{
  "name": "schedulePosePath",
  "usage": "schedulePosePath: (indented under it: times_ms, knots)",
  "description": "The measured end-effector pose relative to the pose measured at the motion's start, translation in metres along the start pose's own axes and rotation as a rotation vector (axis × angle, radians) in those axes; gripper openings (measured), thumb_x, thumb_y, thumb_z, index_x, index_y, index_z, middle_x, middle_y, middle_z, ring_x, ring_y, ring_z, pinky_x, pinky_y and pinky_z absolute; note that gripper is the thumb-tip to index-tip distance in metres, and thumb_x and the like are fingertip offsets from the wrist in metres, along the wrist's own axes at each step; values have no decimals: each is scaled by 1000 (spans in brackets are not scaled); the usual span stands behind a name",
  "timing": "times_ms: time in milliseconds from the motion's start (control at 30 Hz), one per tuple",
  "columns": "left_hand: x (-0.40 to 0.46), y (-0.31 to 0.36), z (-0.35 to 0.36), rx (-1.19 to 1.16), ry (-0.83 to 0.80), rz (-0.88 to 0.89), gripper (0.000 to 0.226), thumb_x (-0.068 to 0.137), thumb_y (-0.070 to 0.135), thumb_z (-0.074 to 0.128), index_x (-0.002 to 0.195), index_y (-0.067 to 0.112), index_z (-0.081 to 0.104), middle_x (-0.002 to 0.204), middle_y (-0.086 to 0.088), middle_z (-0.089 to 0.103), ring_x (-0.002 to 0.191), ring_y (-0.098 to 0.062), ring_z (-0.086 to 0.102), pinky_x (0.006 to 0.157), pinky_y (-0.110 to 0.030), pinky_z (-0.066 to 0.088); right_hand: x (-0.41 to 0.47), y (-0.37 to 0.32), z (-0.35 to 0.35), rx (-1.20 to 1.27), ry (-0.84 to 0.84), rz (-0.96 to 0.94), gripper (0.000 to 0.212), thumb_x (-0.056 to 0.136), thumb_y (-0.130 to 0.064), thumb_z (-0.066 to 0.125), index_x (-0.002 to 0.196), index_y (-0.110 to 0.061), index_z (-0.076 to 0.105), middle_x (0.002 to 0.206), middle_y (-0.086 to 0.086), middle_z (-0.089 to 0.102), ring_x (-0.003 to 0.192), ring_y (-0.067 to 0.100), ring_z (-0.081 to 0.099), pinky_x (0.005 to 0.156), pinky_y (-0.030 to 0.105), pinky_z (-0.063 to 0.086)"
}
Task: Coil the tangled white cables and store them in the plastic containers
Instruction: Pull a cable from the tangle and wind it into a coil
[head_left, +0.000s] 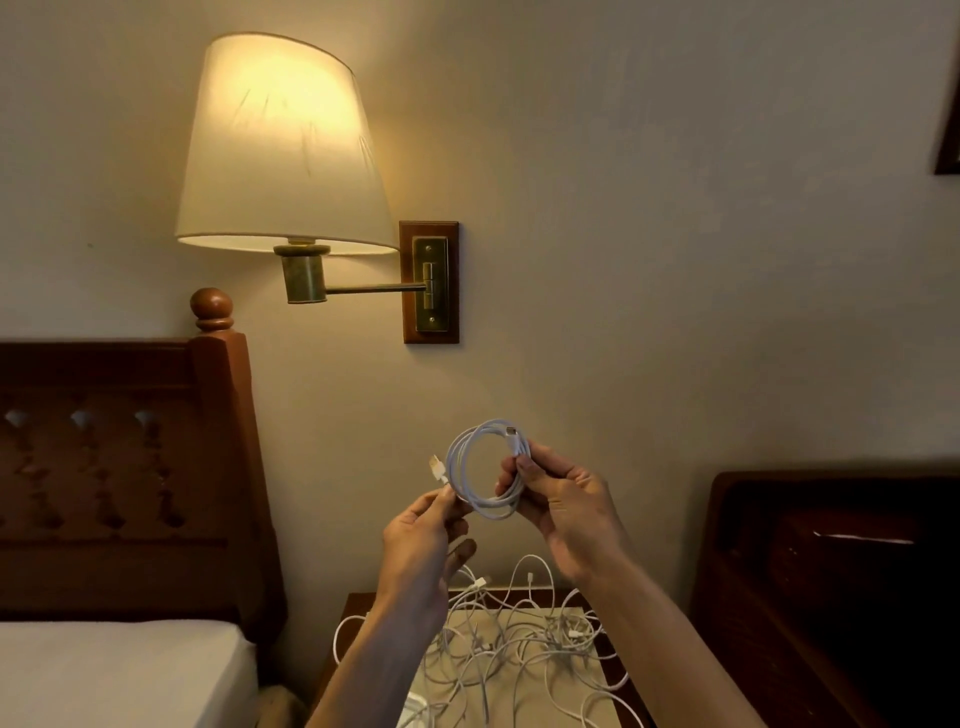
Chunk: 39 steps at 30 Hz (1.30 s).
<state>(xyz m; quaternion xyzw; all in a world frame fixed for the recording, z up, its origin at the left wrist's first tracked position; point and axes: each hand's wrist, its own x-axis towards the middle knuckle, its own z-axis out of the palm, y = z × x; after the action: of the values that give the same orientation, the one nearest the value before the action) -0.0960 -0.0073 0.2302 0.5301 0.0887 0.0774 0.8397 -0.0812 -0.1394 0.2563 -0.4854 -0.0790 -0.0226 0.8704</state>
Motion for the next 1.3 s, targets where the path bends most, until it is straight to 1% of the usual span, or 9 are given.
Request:
schedulePosePath:
  times_ms: [133, 400, 567, 867, 967, 1033, 1133, 1233, 1300]
  knots:
    - [2, 7, -2, 17, -65, -88, 23, 93, 1, 54, 77, 5, 70, 52, 3, 60, 55, -10, 35, 45, -19, 37, -2, 3, -1, -7, -24, 36, 21, 89, 3, 56, 106, 5, 67, 76, 12, 67, 68, 21, 62, 73, 34, 58]
    - [4, 5, -5, -10, -108, -149, 34, 89, -2, 57, 61, 6, 75, 56, 0, 53, 54, -11, 28, 42, -20, 30, -2, 4, 2, 58, -116, 80, 20, 84, -1, 58, 101, 4, 68, 75, 11, 64, 62, 21, 62, 68, 33, 59]
    - [7, 1, -15, 23, -355, -23, 23, 93, 12, 54, 87, 16, 76, 69, 2, 52, 58, -9, 35, 52, -25, 37, -2, 5, 1, -3, 12, 85, 16, 89, 3, 57, 99, 4, 69, 76, 13, 66, 62, 19, 63, 69, 33, 59]
    - [0, 12, -27, 219, -606, 201, 20, 89, 24, 58, 98, 18, 75, 83, 0, 60, 72, -13, 42, 65, -28, 38, -2, 10, 6, -143, 153, -60, 17, 86, 0, 66, 100, -5, 74, 77, 12, 74, 69, 21, 68, 69, 32, 60]
    - [-7, 14, -27, 190, -536, 191, 39, 75, 37, 55, 101, 16, 75, 96, -7, 63, 79, -17, 44, 67, -31, 37, 0, 11, 7, -308, 210, -199, 21, 85, -4, 69, 104, -10, 73, 78, 8, 76, 74, 20, 72, 76, 35, 60]
    - [-11, 14, -20, 248, -353, 218, 37, 87, 50, 57, 92, 19, 77, 86, -7, 63, 73, -15, 45, 62, -29, 38, -1, 14, 10, -415, 208, -277, 24, 84, -6, 70, 107, -12, 72, 78, 1, 76, 74, 17, 73, 75, 32, 60]
    - [-9, 12, -15, 315, -218, 308, 26, 91, 35, 57, 93, 16, 74, 66, 8, 61, 61, -6, 47, 56, -22, 40, -3, 21, 10, -518, 174, -360, 26, 85, -9, 70, 110, -16, 71, 76, -5, 75, 74, 13, 73, 71, 27, 60]
    - [-5, 14, -16, 286, -243, 366, 17, 94, 21, 57, 108, 23, 66, 76, 3, 69, 69, -11, 55, 60, -21, 44, -4, 25, 7, -565, 152, -376, 29, 86, -12, 69, 115, -15, 69, 79, -5, 76, 75, 11, 72, 70, 26, 60]
    - [-1, 13, -19, 308, -245, 413, 36, 92, 13, 61, 122, 31, 51, 82, -7, 73, 69, -11, 63, 58, -18, 48, -5, 27, 4, -586, 154, -394, 30, 86, -12, 69, 116, -13, 69, 80, -4, 76, 75, 11, 72, 70, 26, 60]
